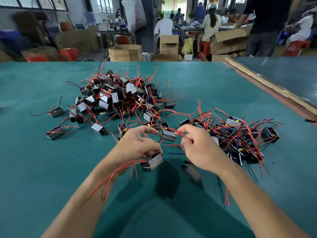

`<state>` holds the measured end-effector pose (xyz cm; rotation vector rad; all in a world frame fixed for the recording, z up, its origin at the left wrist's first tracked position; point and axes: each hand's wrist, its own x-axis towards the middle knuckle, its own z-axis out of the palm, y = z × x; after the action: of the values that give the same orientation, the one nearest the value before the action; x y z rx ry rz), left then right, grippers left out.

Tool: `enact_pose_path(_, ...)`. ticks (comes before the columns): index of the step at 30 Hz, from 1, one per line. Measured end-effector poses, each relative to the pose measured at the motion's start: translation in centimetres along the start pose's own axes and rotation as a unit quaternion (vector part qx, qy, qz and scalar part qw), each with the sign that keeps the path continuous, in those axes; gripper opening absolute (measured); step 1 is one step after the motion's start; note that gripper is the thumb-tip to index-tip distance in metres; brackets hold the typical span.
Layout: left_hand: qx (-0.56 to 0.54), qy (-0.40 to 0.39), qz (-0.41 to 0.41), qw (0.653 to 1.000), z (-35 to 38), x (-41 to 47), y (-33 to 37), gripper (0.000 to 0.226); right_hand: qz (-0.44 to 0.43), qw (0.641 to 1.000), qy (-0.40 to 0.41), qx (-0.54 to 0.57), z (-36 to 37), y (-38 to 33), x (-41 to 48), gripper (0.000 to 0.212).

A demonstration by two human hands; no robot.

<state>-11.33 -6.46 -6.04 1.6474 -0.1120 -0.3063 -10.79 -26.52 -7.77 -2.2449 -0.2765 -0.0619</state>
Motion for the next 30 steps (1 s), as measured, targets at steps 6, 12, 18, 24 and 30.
enact_pose_path(6,0.101,-0.175,-0.015,0.979,-0.5,-0.3,-1.0,0.042,0.049,0.996,0.069,-0.023,-1.1,0.6,0.5,0.033)
enact_pose_path(12,0.188,-0.081,0.01,0.979,0.1,0.0,-1.7,0.042,0.071,0.993,0.085,0.033,-1.6,0.6,0.7,0.032)
enact_pose_path(18,0.155,-0.064,0.029,0.985,-0.3,0.1,-1.5,0.04,0.104,0.987,-0.12,0.026,0.0,0.4,0.2,0.033)
enact_pose_path(24,0.155,-0.087,0.013,0.984,0.0,0.1,-1.4,0.006,0.06,0.997,0.005,0.038,-0.4,0.6,0.6,0.037)
enact_pose_path(30,0.159,-0.129,-0.027,0.978,0.1,0.0,-1.2,0.011,0.095,0.988,-0.015,0.12,-0.3,0.0,0.5,0.033)
